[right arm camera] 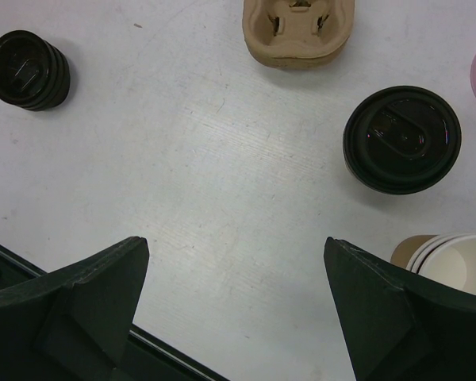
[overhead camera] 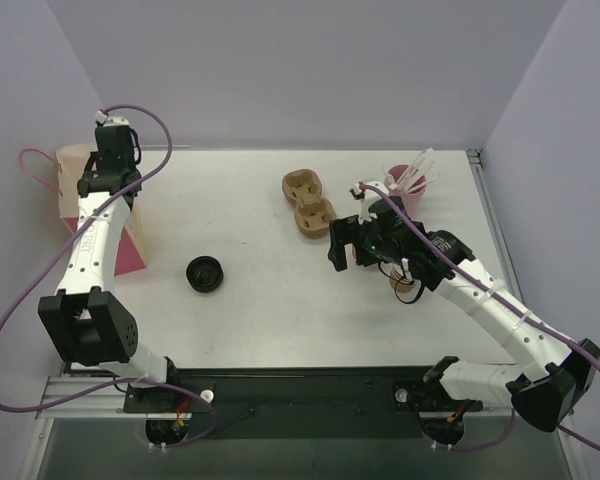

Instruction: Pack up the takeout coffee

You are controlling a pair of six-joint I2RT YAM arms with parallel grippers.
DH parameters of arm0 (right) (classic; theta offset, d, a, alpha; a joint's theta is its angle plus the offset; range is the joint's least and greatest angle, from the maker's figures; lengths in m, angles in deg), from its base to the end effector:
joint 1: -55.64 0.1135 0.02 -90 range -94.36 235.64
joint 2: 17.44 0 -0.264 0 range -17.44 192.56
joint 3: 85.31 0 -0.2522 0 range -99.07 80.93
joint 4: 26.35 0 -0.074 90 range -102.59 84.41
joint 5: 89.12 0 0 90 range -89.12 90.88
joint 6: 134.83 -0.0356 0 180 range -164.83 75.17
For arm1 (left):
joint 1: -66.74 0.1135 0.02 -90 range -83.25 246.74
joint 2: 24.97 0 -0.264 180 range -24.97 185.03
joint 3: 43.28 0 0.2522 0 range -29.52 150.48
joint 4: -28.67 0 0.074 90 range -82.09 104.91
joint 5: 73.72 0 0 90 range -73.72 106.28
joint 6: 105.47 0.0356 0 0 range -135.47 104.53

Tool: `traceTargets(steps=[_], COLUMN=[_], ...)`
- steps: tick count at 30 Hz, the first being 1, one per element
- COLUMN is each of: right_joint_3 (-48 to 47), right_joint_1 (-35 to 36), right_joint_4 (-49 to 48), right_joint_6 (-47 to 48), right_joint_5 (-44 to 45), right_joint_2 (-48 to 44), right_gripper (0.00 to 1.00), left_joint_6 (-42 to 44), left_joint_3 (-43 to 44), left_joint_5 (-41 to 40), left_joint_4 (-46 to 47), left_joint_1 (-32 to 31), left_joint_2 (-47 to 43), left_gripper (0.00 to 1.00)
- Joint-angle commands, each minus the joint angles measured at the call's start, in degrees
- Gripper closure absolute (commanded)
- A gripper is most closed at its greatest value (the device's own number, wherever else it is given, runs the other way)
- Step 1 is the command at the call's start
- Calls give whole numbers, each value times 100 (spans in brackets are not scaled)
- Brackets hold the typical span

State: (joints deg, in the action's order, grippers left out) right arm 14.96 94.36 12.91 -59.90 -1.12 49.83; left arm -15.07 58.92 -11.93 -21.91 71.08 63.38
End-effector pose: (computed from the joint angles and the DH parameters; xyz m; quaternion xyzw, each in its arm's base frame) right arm 0.2037 0.1649 0.3620 -0.1835 0.8317 0.2502 0.4605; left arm 0.3395 0.0426 0.3747 -0.1390 0.8627 0.2356 0.4254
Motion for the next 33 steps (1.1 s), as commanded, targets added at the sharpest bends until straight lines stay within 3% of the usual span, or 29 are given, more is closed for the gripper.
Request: traceTargets(steps=[1, 6, 10, 15, 20, 22, 27, 33], right_joint_3=[50, 23, -21, 260, 357, 340, 436, 515], right_joint_1=[22, 13, 4, -74, -242, -286, -400, -611], right_joint_4=[-115, -115, -115, -325, -414, -388, -379, -300], right_joint_6=[83, 39, -5, -321, -453, -479, -541, -628], right_joint_5=[68, 16, 7, 1094, 1061, 1175, 1482, 1668], right_joint_2=[-117, -170, -231, -485, -942, -1039, -1347, -1637], right_gripper=[2, 2, 2, 2, 2, 2, 2, 2], left_joint_6=[539, 1075, 1374, 1726, 2305, 2298, 2130, 2271], left_joint_3=[287, 296, 305, 446, 384, 323, -257, -1038], left_joint_5=[341, 658, 1447, 2292, 2653, 3168, 4163, 4736], left_joint_4=[245, 631, 948, 861, 790, 799, 966, 887], left_joint_1=[32, 23, -64, -389, -1258, -1391, -2066, -2955], left_joint_2=[85, -195, -643, -987, -1522, -1838, -2594, -3087], left_gripper=[100, 100, 100, 100, 100, 100, 100, 100])
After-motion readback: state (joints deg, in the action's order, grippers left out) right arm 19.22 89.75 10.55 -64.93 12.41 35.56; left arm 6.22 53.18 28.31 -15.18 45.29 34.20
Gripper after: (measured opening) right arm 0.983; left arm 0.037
